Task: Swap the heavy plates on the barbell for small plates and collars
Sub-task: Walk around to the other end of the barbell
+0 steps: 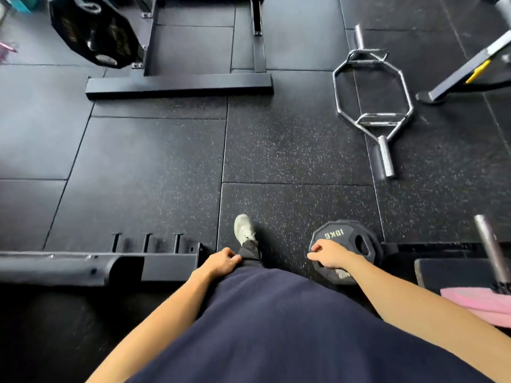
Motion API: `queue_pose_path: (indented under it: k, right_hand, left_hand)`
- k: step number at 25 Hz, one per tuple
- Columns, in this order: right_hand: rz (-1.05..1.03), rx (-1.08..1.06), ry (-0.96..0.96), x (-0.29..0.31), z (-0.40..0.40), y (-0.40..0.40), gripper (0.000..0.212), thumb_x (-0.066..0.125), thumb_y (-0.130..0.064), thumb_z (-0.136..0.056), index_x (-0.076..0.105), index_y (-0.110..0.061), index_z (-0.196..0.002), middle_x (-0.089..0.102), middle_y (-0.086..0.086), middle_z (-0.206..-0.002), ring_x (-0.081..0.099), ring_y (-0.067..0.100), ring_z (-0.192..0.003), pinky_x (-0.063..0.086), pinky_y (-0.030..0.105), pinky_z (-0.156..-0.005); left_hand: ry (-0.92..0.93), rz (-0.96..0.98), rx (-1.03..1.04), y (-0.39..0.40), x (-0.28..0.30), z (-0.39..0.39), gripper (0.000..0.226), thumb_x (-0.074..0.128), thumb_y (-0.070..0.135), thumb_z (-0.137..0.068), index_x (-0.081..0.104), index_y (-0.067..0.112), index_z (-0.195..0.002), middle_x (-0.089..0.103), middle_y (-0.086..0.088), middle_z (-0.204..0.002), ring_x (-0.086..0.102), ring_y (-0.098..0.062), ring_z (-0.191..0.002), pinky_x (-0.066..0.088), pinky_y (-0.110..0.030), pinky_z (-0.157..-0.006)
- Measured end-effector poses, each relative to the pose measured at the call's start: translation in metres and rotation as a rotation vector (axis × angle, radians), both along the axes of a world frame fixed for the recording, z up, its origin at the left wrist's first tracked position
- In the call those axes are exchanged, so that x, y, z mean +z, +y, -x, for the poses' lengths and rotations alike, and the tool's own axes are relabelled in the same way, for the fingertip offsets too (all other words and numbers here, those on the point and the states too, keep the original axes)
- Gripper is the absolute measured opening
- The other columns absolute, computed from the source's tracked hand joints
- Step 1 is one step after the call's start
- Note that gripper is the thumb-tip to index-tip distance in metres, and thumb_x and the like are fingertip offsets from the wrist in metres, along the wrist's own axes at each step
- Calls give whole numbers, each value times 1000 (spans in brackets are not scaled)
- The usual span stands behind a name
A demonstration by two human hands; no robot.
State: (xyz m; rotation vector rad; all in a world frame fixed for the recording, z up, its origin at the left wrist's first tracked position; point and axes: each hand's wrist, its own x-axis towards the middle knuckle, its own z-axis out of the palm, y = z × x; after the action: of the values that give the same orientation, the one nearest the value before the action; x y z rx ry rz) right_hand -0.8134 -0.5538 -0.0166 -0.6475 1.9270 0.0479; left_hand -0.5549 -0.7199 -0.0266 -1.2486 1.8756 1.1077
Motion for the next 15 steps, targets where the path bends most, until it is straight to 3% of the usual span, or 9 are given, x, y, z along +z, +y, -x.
queue_pose_path:
  k: [6, 12, 15]
  right_hand:
    - [26, -29, 88, 19, 81, -168, 30, 61, -37, -89, 57, -18, -111, 59, 2, -112, 54, 21, -96, 45, 36, -90]
    - [49, 47, 37, 25, 115, -335, 41, 62, -37, -89, 54, -18, -125, 59, 4, -123, 56, 22, -110, 44, 34, -95]
    - [31, 186, 25, 14, 134, -423, 45, 62, -39, -88, 52, -18, -127, 58, 6, -127, 55, 23, -113, 43, 35, -97]
  left_hand:
    - [69, 78, -20, -196, 26, 81, 43, 49, 44, -96, 59, 10, -119, 62, -12, -127, 56, -27, -117, 42, -29, -90]
    - [52, 67, 63, -320, 34, 110, 40, 51, 44, -94, 59, 13, -117, 63, -10, -123, 58, -26, -113, 41, -29, -85]
    - [4, 5, 119, -372, 27, 114, 41, 50, 43, -96, 58, 12, -120, 63, -10, -124, 57, -24, -113, 39, -28, -82]
